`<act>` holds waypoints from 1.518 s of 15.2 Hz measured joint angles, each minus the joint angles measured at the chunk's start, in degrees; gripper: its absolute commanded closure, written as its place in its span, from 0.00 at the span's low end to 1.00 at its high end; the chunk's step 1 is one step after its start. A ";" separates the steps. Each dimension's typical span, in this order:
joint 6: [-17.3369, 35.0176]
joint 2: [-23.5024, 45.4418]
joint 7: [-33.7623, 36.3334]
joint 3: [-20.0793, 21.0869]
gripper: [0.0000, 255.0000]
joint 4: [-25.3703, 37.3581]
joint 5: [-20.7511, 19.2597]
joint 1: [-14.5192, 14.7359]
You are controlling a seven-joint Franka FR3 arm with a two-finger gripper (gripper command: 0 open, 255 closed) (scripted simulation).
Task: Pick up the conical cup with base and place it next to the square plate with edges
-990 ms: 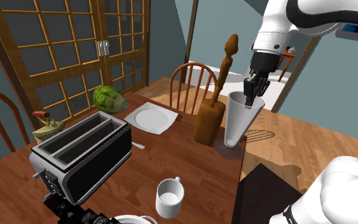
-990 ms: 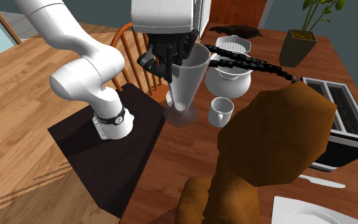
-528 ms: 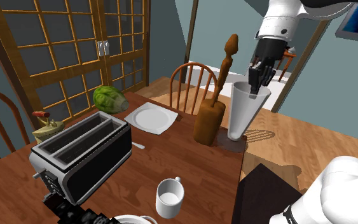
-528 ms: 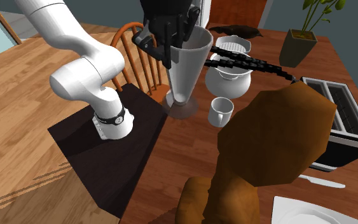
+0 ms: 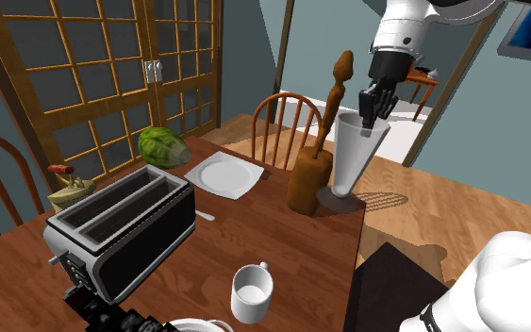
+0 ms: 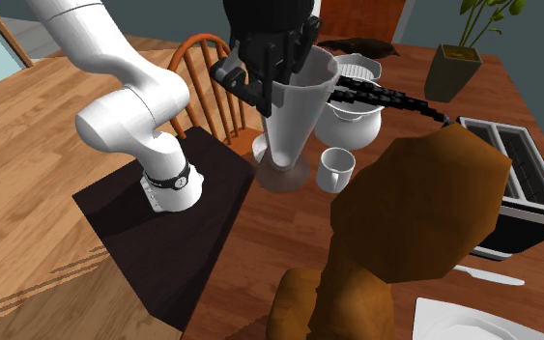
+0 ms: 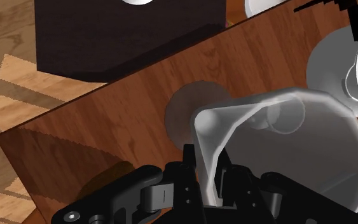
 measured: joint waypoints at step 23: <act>7.61 46.18 -13.55 -6.39 1.00 36.09 3.04 -5.56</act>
